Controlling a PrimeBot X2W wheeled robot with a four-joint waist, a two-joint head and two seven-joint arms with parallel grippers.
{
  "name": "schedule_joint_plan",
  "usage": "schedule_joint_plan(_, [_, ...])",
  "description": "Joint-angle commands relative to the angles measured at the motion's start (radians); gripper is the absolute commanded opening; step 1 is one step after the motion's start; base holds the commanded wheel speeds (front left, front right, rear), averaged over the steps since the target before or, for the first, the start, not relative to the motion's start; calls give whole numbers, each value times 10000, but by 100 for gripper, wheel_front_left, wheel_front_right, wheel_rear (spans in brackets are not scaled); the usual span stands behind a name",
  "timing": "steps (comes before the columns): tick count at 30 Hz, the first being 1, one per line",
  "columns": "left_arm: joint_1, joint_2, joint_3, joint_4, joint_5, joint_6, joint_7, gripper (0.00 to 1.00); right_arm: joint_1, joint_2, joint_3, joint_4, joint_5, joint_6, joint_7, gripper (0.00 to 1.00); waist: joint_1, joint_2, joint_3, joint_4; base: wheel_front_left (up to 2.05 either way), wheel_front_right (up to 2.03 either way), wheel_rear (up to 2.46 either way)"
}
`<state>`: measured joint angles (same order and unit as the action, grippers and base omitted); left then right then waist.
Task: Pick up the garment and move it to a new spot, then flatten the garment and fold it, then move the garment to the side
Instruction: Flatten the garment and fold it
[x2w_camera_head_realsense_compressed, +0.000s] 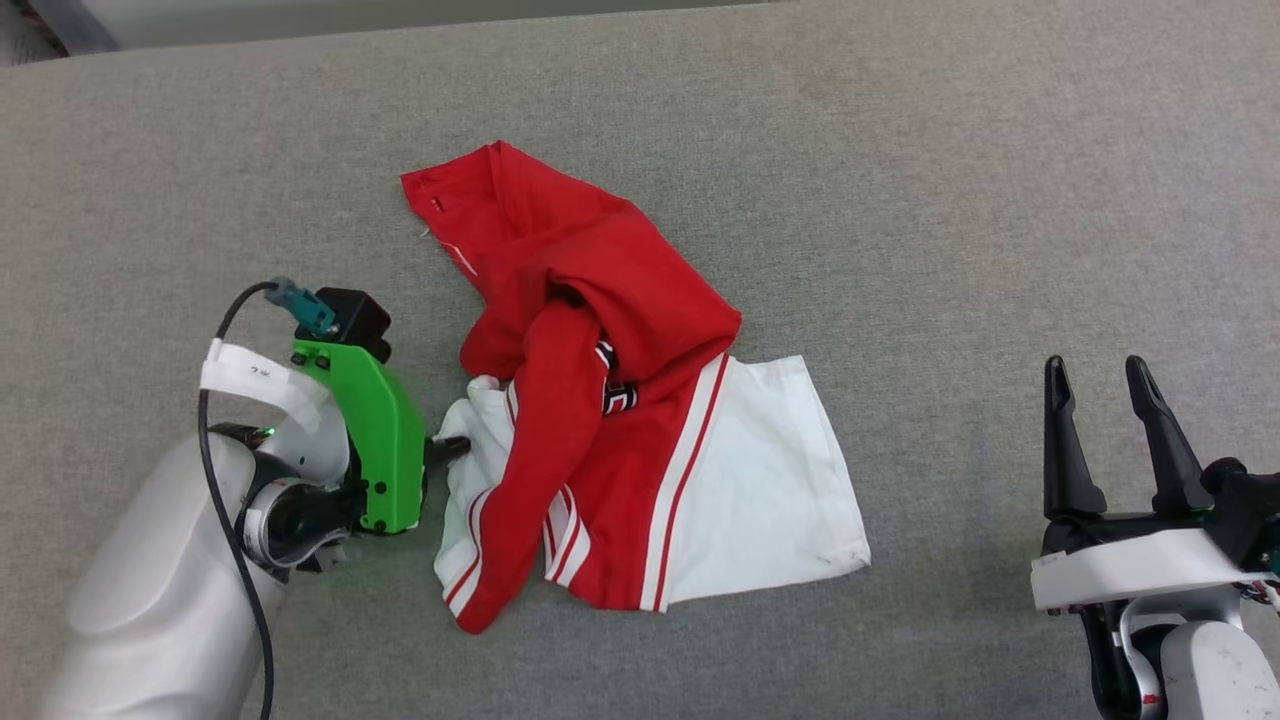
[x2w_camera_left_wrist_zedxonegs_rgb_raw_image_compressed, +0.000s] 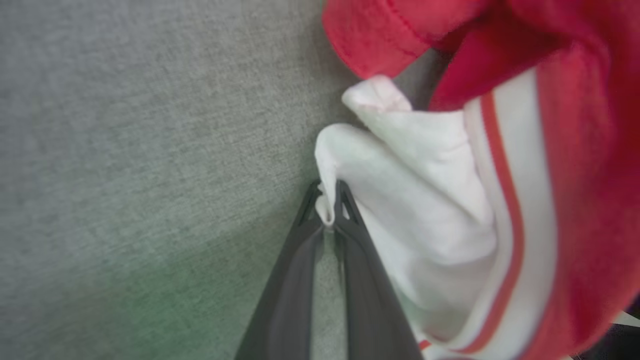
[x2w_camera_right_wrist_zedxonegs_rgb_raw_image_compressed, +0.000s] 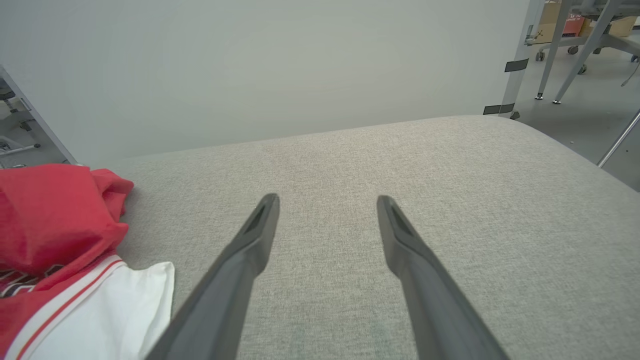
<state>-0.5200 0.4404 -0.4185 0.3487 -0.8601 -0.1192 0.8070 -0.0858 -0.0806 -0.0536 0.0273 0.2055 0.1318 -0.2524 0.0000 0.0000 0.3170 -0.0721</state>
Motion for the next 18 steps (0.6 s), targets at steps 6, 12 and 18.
schedule_joint_plan(6, [417,422,758,264,-288,110,-927,0,-69,-90,-11,75,-74,-11,-61,100,0,0,-488,468,0,0,0])
schedule_joint_plan(12, [1233,749,1595,94,-528,477,-1922,0,128,-122,-114,88,-63,-11,24,100,0,0,-838,975,0,0,0])
schedule_joint_plan(18, [2292,744,2124,60,-586,984,-2852,0,261,-164,-178,92,-73,-11,185,100,0,0,-1089,1377,0,0,0])
